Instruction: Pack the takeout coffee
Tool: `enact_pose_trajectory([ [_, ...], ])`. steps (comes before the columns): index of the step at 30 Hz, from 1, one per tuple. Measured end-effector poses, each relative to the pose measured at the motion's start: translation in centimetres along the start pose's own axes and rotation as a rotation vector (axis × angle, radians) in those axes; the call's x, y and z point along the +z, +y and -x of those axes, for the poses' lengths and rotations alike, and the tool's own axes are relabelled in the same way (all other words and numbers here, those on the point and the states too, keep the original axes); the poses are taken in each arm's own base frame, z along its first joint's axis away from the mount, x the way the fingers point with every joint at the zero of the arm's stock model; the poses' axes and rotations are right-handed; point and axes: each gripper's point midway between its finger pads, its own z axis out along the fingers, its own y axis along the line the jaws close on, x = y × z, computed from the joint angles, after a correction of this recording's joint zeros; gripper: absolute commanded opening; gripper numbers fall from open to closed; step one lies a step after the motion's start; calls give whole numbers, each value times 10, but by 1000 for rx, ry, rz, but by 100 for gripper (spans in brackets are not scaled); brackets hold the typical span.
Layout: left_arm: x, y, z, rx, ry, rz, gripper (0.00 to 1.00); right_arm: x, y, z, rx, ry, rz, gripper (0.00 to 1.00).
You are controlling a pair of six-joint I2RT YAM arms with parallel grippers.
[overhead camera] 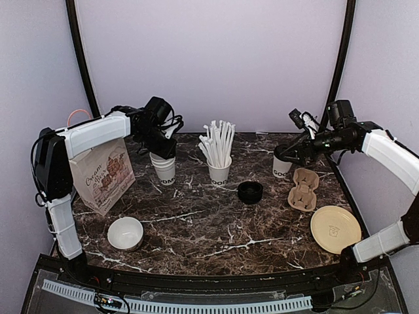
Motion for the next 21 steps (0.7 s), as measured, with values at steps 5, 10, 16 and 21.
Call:
enact_pose_trajectory([
  [5,1,-1,0,2,2,-6,13,0,0,0,0,0,0,91],
  [10,1,-1,-1,2,3,-7,14,0,0,0,0,0,-1,91],
  [16,1,-1,-4,2,15,-3,14,0,-1,0,-7,2,-4,91],
  [21,3,0,-8,5,43,0,3,0,0,0,-9,3,-1,91],
])
